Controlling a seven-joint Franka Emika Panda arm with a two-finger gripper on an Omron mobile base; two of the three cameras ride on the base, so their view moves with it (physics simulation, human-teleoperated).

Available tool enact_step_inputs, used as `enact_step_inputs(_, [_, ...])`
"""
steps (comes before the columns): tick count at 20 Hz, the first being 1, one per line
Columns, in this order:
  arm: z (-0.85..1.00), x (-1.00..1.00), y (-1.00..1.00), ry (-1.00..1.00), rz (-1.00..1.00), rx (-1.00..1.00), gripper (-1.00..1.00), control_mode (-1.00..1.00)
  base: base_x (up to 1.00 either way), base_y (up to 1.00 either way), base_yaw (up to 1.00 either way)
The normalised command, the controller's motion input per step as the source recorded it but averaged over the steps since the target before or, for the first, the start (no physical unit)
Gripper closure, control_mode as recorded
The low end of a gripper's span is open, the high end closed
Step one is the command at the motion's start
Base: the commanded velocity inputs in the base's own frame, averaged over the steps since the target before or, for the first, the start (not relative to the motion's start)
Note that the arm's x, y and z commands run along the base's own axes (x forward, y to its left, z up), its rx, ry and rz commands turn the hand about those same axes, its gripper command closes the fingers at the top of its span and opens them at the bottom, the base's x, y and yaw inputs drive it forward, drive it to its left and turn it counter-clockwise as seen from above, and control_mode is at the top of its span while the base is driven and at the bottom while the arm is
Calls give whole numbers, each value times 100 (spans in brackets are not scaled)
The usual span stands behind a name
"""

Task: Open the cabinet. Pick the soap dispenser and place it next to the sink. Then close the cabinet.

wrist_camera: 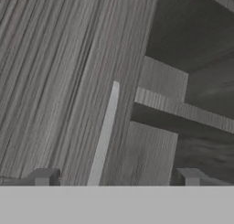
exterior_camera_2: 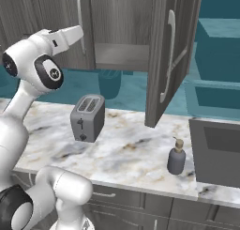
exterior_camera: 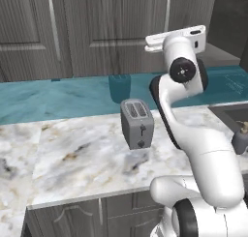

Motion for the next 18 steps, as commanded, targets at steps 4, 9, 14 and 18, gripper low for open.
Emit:
enact_step_inputs(4, [35,-96,-23,13,3,0,-100,-100,0,0,0])
enact_step_inputs(9, [13,-85,-24,19,6,1,-100,-100,0,0,0])
enact_step_inputs(14, [0,-82,-13,17,1,5,-100,-100,0,0,0])
enact_step_inputs(18, [0,-69,-1,26,1,8,-100,-100,0,0,0])
